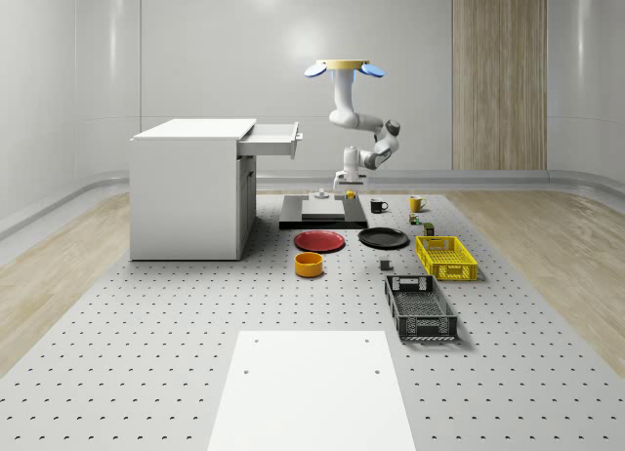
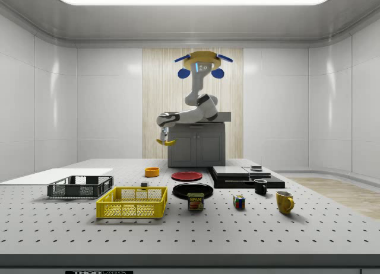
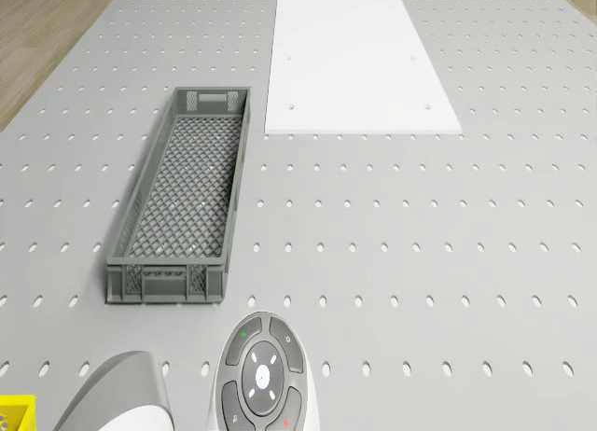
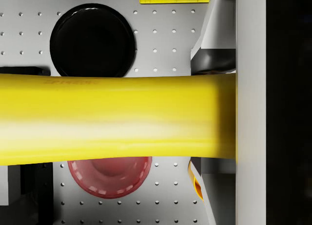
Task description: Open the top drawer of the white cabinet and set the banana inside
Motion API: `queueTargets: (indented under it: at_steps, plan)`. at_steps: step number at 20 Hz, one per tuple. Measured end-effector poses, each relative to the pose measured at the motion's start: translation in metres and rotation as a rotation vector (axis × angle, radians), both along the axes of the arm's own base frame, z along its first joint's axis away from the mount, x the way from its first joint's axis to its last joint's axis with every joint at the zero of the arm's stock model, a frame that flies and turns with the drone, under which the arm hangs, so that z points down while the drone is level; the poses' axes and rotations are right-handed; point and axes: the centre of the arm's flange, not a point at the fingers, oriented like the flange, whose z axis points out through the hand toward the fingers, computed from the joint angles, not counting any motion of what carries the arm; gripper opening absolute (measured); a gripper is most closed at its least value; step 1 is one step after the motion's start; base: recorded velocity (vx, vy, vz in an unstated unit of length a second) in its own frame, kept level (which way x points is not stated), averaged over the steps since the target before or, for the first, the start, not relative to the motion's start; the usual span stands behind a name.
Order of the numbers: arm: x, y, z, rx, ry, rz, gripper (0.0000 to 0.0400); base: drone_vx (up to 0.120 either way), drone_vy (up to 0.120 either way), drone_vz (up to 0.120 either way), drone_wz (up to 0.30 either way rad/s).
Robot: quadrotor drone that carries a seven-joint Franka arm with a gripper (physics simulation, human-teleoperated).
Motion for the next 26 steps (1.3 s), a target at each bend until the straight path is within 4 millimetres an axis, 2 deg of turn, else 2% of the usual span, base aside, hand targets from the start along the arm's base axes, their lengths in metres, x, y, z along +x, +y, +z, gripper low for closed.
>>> queueTargets:
  at_steps: [26]
  plan:
    - [0.0, 0.0, 0.0, 0.0, 0.0, 0.0, 0.0192, -0.12, 0.0, 0.12, 0.0]
